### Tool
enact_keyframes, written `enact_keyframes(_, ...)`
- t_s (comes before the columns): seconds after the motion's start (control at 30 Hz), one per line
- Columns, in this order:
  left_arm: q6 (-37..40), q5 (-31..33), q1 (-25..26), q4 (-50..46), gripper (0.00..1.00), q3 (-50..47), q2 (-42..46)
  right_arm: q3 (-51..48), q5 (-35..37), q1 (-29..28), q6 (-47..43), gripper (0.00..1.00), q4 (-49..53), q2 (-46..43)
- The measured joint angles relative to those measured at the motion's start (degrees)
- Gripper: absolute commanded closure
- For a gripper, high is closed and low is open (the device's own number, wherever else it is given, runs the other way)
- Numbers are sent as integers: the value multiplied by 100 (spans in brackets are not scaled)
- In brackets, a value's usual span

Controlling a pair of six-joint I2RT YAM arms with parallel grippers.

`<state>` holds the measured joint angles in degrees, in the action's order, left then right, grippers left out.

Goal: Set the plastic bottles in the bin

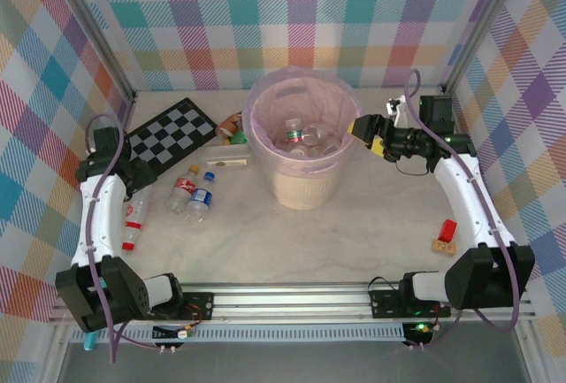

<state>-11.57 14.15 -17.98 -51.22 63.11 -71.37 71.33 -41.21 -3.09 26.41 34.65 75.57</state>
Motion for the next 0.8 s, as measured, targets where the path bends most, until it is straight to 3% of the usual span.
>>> enact_keyframes(0.2, 201, -518, -538, 345, 0, -28, -1084, 26, 26, 0, -122, 3, 164, 79)
enact_keyframes(0.63, 529, -686, -579, 520, 0, -28, -2227, 190, 116, 0, -188, 3, 295, 90)
enact_keyframes(0.8, 573, -774, -579, 538, 6, 39, -2540, 219, 136, 0, -188, 3, 299, 90)
